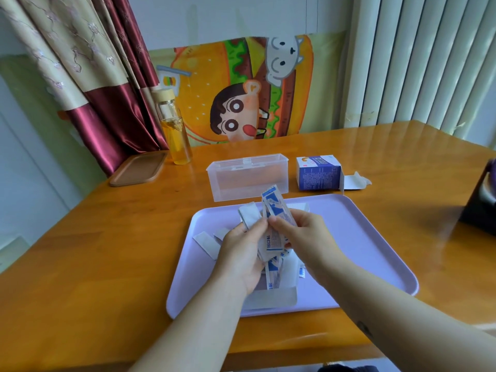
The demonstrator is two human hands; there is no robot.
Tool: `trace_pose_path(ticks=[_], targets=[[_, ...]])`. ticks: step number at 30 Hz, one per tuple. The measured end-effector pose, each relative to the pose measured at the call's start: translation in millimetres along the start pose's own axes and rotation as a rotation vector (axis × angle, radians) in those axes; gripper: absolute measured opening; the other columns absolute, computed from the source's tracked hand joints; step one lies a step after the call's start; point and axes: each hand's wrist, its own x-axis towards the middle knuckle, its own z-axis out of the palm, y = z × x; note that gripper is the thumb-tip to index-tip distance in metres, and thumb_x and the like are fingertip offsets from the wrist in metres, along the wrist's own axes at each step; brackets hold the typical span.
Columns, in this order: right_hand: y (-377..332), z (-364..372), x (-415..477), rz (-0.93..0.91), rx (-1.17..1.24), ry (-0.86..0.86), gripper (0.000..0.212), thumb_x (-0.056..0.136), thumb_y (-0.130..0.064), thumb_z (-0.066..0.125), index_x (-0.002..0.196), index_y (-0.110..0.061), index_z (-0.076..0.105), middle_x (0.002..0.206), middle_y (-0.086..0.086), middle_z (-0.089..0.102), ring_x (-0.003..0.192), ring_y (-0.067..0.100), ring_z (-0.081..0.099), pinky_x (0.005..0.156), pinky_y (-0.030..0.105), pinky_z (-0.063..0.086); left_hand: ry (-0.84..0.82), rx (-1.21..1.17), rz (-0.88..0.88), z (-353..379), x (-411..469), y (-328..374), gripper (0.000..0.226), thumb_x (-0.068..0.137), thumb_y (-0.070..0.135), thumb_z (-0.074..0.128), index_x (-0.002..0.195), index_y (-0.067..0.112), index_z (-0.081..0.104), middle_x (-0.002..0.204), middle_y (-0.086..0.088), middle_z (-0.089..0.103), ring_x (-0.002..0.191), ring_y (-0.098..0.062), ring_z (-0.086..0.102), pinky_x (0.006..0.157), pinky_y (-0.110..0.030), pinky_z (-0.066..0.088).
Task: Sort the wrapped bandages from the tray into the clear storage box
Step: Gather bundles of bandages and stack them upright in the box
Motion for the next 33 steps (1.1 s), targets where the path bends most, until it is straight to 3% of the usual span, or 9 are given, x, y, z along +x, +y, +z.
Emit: trace_pose_path(ticks=[5,8,11,14,19,23,27,30,33], targets=[[-0.1,-14.0,8.0,0.097,0.164,0.069,0.013,0.092,-0.019,0.058,0.094,-0.015,0.070,0.091,0.011,0.071,0.086,0.022,0.064,0.079,0.036,0.052,-0.055,0.163,0.035,-8.5,-0.4,5.7,0.030,0.101,0.010,0.036,0.115,0.007,0.062,0.110,-0.016,0.069,0.097,-0.028,0.068,0.081,-0.039,0.056],[-12.6,-30.1,10.6,0.128,0.380,0.032,0.020,0.094,-0.016,0.053,0.107,-0.006,0.064,0.096,0.013,0.066,0.088,0.022,0.062,0.082,0.036,0.052,-0.041,0.568,0.432,-21.0,-5.5,11.2,0.022,0.097,0.012,0.048,0.097,0.021,0.068,0.092,0.011,0.074,0.087,-0.004,0.068,0.072,-0.019,0.054],[-23.6,-40.3,9.2,0.266,0.489,-0.133,0.019,0.095,-0.017,0.051,0.105,-0.003,0.060,0.085,0.011,0.067,0.074,0.019,0.065,0.062,0.028,0.054,-0.012,0.944,0.887,-33.0,-3.5,17.1,0.023,0.088,0.001,0.059,0.095,0.020,0.070,0.084,0.030,0.066,0.087,0.014,0.059,0.077,-0.003,0.043],[-25.2,-37.7,5.2,0.392,0.462,-0.252,0.014,0.094,-0.018,0.053,0.095,-0.005,0.061,0.075,0.008,0.067,0.064,0.016,0.067,0.053,0.025,0.053,-0.051,1.200,1.211,-41.6,10.0,16.3,0.041,0.077,-0.010,0.056,0.099,0.023,0.068,0.106,0.019,0.063,0.112,-0.004,0.055,0.109,-0.033,0.032],[-16.4,-36.2,5.4,0.402,0.409,-0.364,0.017,0.089,-0.014,0.057,0.103,-0.006,0.065,0.097,0.015,0.068,0.086,0.023,0.065,0.076,0.034,0.055,-0.088,1.285,1.364,-47.3,15.2,12.1,0.036,0.084,0.001,0.054,0.104,0.031,0.057,0.120,0.014,0.059,0.127,-0.013,0.046,0.112,-0.048,0.024],[-12.4,-33.6,5.9,0.330,0.393,-0.418,0.044,0.071,-0.012,0.066,0.113,0.001,0.061,0.107,0.018,0.067,0.097,0.028,0.063,0.091,0.040,0.051,-0.057,1.258,1.328,-45.8,16.3,9.0,0.032,0.088,0.011,0.045,0.109,0.029,0.060,0.116,0.007,0.066,0.123,-0.012,0.049,0.111,-0.045,0.028],[-13.4,-40.1,10.6,0.215,0.446,-0.267,0.039,0.073,-0.007,0.065,0.110,0.006,0.061,0.103,0.019,0.068,0.088,0.025,0.066,0.078,0.033,0.057,0.077,1.057,1.156,-42.1,6.4,10.2,0.037,0.094,0.009,0.042,0.121,0.025,0.061,0.119,0.013,0.062,0.107,0.007,0.055,0.104,-0.019,0.035],[-18.5,-45.4,12.6,0.130,0.432,-0.181,0.022,0.081,-0.003,0.061,0.102,0.004,0.063,0.098,0.016,0.068,0.083,0.022,0.066,0.075,0.030,0.056,0.192,0.628,0.709,-31.3,2.9,13.6,0.030,0.100,0.016,0.040,0.111,0.029,0.064,0.104,0.011,0.069,0.095,-0.002,0.062,0.088,-0.023,0.046],[-19.4,-36.8,9.9,0.111,0.268,-0.192,0.017,0.080,-0.003,0.066,0.093,0.007,0.060,0.094,0.018,0.070,0.085,0.028,0.066,0.081,0.039,0.055,0.046,0.090,0.117,-15.7,3.1,17.2,0.031,0.103,0.021,0.035,0.112,0.015,0.063,0.105,-0.011,0.071,0.097,-0.026,0.067,0.081,-0.039,0.055]])
